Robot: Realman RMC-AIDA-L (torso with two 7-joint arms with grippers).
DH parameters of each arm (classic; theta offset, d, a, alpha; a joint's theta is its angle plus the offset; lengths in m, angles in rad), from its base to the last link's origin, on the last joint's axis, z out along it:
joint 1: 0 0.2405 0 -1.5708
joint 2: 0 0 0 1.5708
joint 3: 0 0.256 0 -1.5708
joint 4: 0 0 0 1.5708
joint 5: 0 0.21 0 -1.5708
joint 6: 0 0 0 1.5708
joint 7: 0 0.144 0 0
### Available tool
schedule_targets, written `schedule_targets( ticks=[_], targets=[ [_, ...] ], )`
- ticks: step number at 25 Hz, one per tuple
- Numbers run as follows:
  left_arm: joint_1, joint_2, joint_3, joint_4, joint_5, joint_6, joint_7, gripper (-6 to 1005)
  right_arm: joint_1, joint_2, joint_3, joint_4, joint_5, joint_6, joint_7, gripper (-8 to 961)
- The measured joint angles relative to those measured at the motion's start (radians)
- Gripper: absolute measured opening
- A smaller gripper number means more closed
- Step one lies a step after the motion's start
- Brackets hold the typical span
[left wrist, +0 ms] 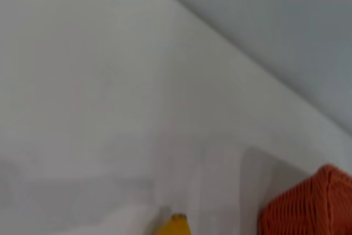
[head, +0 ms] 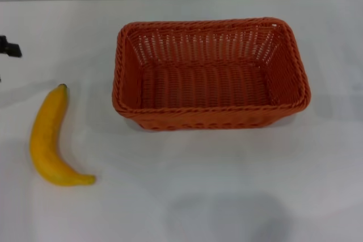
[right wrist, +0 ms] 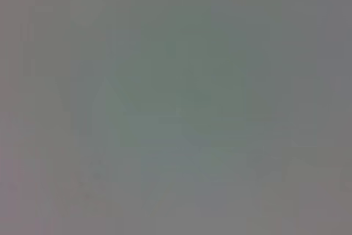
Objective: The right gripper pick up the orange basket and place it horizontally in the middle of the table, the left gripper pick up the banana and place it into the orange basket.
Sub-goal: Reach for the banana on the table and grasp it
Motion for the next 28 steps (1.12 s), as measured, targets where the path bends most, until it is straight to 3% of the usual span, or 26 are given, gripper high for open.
schedule_targets(
  ticks=[12, 28],
  targets=[
    [-0.143, 0.024, 0.001, 0.253, 0.331, -0.123, -0.100, 845, -0.002, -0.006, 0.000, -0.014, 0.001, -0.001, 0.001, 857],
    [-0.275, 0.019, -0.001, 0.408, 0.658, -0.175, -0.164, 846, 0.013, -0.012, 0.005, -0.018, 0.000, -0.002, 0.002, 857]
  ],
)
